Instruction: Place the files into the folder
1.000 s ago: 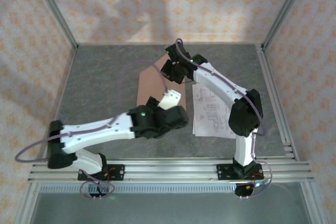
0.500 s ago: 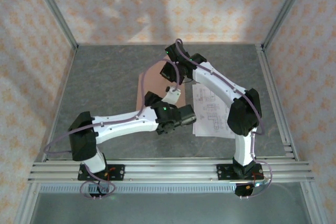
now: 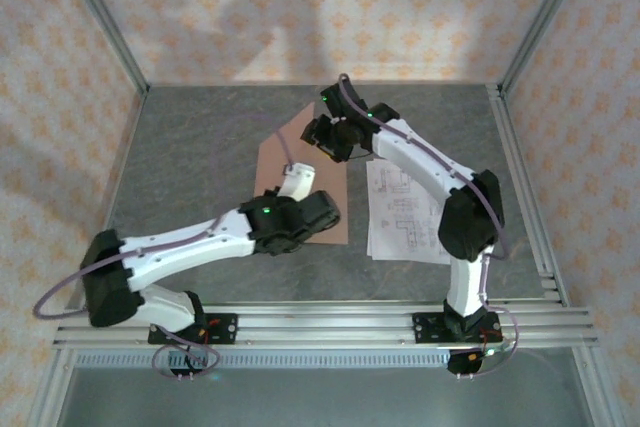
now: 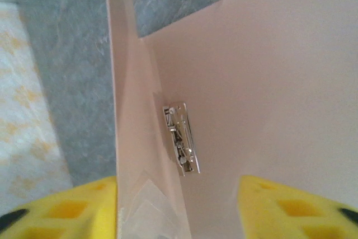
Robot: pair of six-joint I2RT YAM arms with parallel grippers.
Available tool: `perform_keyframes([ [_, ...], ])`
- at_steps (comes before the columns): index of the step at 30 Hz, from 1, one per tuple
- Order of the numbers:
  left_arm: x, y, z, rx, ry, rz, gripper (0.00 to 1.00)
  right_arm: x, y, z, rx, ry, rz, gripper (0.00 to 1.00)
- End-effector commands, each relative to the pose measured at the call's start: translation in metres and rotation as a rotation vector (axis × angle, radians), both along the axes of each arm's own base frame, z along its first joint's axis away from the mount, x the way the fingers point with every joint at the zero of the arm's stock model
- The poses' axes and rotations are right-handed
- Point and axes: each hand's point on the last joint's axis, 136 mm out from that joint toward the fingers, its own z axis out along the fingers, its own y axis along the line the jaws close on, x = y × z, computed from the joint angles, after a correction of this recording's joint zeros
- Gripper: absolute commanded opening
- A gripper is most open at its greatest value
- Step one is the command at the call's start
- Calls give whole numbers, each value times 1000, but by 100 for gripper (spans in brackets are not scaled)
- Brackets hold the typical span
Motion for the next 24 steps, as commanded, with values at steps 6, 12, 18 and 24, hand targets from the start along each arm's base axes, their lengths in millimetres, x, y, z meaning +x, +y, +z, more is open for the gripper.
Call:
perform_keyframes([
  [6,-14,38,8,-412,-82,52,0,4,-64,14,85,-73,-130,72],
  [12,-26,67,2,-689,-110,60,0,1,-16,-61,-11,29,-54,57],
  [18,-38,92,-3,-917,-160,93,0,1,31,-108,-70,105,30,47],
  [24,-45,103,-13,-1026,-162,138,0,-8,50,-157,-172,189,60,42],
])
